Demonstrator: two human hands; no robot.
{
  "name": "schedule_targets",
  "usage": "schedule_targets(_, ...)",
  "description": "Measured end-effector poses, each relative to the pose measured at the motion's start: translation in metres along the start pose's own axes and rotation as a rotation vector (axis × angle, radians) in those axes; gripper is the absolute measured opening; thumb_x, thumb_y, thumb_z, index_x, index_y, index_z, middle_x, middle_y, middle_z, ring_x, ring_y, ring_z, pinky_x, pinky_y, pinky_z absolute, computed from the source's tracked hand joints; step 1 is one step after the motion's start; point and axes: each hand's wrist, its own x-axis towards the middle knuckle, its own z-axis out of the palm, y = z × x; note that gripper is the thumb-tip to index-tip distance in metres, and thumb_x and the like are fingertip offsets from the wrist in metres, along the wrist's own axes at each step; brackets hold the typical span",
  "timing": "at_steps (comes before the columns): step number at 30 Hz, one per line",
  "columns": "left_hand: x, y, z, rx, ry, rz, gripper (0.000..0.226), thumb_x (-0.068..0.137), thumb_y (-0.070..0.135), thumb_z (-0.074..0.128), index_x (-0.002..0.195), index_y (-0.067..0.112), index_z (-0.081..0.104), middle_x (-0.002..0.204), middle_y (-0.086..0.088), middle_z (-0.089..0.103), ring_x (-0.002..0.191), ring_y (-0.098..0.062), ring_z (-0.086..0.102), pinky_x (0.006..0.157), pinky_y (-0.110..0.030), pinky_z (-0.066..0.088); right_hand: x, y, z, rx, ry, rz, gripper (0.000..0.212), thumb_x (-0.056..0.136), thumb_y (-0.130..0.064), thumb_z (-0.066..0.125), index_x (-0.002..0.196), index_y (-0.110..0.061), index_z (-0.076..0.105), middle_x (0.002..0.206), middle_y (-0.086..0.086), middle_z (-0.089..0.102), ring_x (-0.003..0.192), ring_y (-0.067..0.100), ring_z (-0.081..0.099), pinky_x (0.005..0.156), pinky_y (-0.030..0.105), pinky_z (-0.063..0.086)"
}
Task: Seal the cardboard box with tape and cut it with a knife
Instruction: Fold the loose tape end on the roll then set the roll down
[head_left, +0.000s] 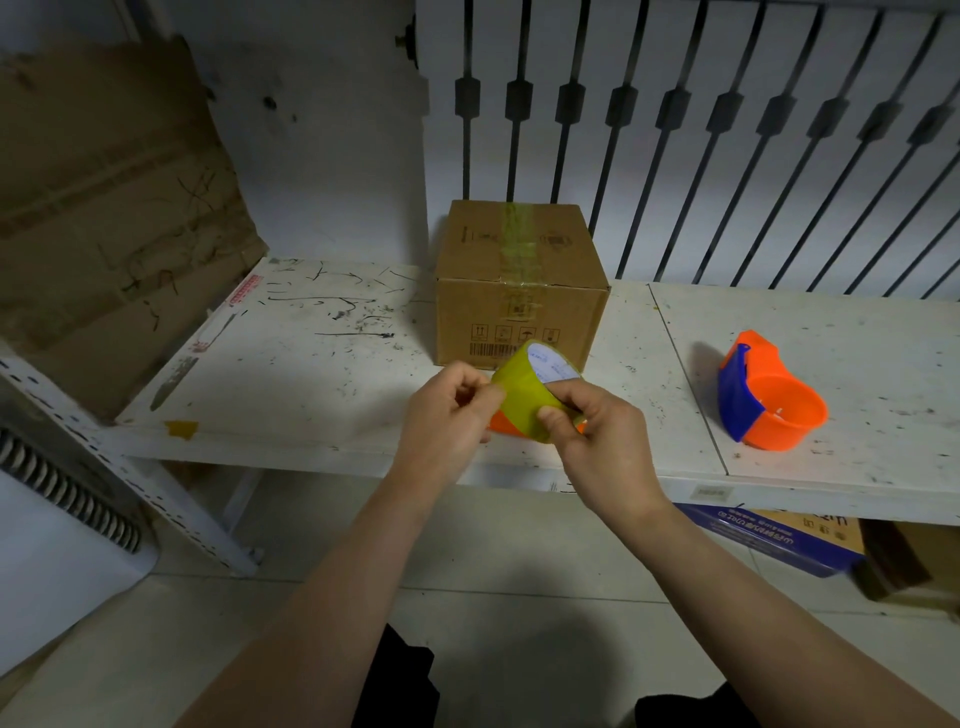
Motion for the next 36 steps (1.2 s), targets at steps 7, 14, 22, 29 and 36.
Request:
schedule_targets(7, 0.006, 0.003, -0.003, 0.105, -0.061, 0.077, 0.022, 0.082, 0.009, 0.060, 0.065, 0.020, 0.051, 0.088, -0.009, 0.052, 0.078, -0.027, 0.058, 0.061, -0.029, 0.051, -0.002, 0.004, -0.001, 0.012, 0.001, -0.003, 0.014, 0.082, -0.010, 0.061, 0.093, -0.014, 0.069, 0.088, 0.003, 0.068, 0.081, 0.018, 0.059, 0.074, 0.031, 0.050)
schedule_targets(14, 0.001, 0.015, 0.016, 0.619, 0.152, 0.288, 0.007, 0.089, 0.004, 0.038, 0.085, 0.008, 0.041, 0.095, -0.014, 0.047, 0.081, -0.030, 0.049, 0.064, -0.032, 0.032, -0.001, 0.006, 0.004, -0.047, 0.019, 0.006, 0.017, 0.083, -0.011, 0.061, 0.097, -0.015, 0.069, 0.092, 0.004, 0.071, 0.082, 0.016, 0.060, 0.078, 0.031, 0.051)
schedule_targets(22, 0.005, 0.005, 0.018, 0.208, 0.168, 0.080, 0.026, 0.092, 0.015, 0.043, 0.114, 0.009, 0.056, 0.112, -0.015, 0.055, 0.096, -0.027, 0.061, 0.084, -0.043, 0.053, 0.000, 0.009, 0.002, -0.034, 0.066, -0.016, 0.014, 0.083, -0.010, 0.061, 0.093, -0.015, 0.069, 0.084, -0.004, 0.063, 0.082, 0.014, 0.057, 0.077, 0.029, 0.049)
schedule_targets(29, -0.007, 0.003, 0.024, 0.119, 0.262, 0.062, 0.015, 0.078, 0.014, 0.066, 0.091, 0.014, 0.074, 0.087, -0.005, 0.074, 0.080, -0.018, 0.068, 0.080, -0.039, 0.055, 0.000, 0.011, 0.005, -0.045, 0.100, -0.031, 0.013, 0.082, -0.012, 0.062, 0.092, -0.016, 0.069, 0.087, 0.000, 0.067, 0.082, 0.014, 0.057, 0.076, 0.026, 0.048)
schedule_targets(36, -0.007, 0.009, 0.021, 0.055, 0.326, 0.074, 0.007, 0.074, 0.013, 0.070, 0.075, 0.019, 0.073, 0.074, 0.001, 0.073, 0.069, -0.012, 0.068, 0.071, -0.034, 0.057, 0.003, 0.012, 0.004, -0.029, 0.066, -0.061, 0.012, 0.082, -0.011, 0.062, 0.090, -0.017, 0.068, 0.089, 0.005, 0.068, 0.083, 0.017, 0.058, 0.074, 0.028, 0.048)
